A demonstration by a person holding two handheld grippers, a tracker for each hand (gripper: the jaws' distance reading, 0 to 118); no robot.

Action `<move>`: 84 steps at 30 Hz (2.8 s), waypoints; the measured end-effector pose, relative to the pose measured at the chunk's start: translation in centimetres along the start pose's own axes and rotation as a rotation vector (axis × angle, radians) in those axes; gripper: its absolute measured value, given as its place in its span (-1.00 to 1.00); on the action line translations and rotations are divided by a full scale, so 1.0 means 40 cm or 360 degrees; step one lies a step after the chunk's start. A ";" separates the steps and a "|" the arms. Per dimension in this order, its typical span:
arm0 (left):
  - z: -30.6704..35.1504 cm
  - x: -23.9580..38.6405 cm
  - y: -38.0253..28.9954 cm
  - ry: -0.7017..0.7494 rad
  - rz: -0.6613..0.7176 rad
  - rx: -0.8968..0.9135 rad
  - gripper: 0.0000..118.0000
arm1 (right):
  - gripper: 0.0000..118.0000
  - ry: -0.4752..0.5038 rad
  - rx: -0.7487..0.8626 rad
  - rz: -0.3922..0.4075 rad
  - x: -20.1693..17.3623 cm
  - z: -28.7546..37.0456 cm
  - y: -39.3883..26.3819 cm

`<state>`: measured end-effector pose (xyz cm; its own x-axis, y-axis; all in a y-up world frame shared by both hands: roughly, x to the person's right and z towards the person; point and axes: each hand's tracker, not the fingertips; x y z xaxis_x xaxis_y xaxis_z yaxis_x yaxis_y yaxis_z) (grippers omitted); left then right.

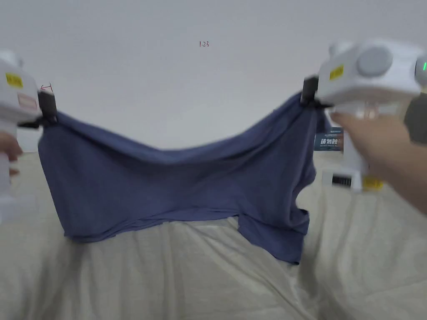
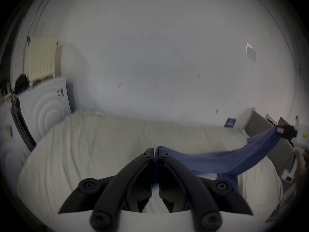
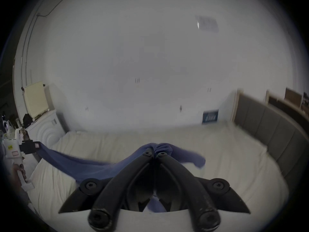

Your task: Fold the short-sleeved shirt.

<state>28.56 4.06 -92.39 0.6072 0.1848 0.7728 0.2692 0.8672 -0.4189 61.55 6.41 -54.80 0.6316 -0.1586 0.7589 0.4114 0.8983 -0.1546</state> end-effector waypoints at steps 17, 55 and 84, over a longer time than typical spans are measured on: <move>0.424 -0.080 -0.687 -0.0167 0.0095 -0.0207 -0.91 | -1.00 0.0228 -0.0342 -0.0064 0.146 0.492 -0.758; 0.643 -0.132 -0.956 0.0080 -0.0210 -0.0816 1.00 | 0.40 -0.0088 -0.1024 0.0068 0.258 0.724 -0.968; 0.852 -0.063 -0.839 0.0041 -0.0139 -0.0460 -1.00 | -1.00 0.0247 -0.0237 -0.0019 0.016 0.972 -0.843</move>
<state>-7.49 -9.76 -64.03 0.5903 0.1005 0.8009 0.5205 0.7110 -0.4728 22.51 -8.06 -24.52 0.7151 -0.2402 0.6565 0.5044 0.8275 -0.2467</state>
